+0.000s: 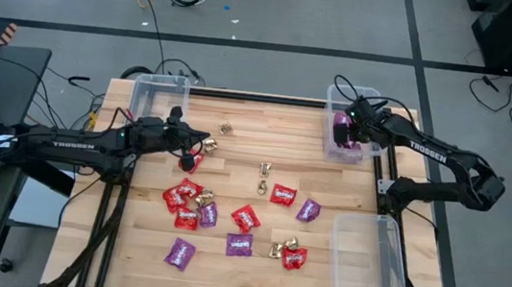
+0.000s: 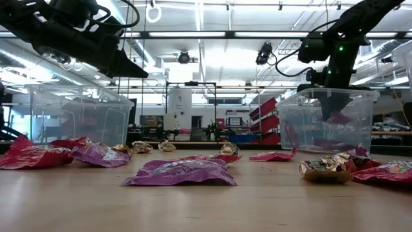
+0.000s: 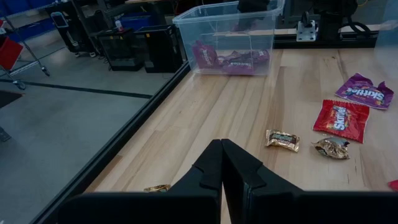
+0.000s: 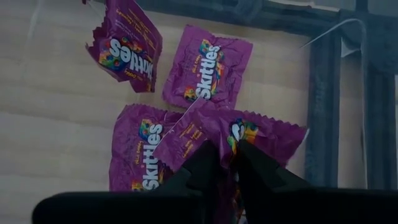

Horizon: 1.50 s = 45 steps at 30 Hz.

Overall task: Sort candy
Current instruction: Put the purple candy into the top right transparent bin

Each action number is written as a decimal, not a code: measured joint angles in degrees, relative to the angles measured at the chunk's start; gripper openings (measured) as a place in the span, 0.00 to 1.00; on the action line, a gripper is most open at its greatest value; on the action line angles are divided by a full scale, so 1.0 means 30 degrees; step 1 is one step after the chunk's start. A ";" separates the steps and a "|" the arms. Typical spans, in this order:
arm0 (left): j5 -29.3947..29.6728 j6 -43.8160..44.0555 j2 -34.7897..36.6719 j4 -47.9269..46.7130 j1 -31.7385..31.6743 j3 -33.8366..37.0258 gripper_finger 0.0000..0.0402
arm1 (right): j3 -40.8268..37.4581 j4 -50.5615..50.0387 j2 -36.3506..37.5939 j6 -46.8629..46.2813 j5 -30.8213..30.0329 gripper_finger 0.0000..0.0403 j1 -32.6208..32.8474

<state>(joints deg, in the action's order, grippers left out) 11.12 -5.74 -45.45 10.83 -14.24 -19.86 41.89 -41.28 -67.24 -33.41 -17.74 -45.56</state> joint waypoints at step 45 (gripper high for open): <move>0.0006 -0.0071 -0.0002 0.0007 -0.0004 0.0000 0.02 | 0.1781 0.0733 0.0219 0.0266 0.0013 0.18 0.0819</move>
<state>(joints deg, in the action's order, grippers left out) 11.14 -5.95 -45.46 10.85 -14.25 -19.86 47.23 -39.08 -66.59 -32.61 -17.70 -43.10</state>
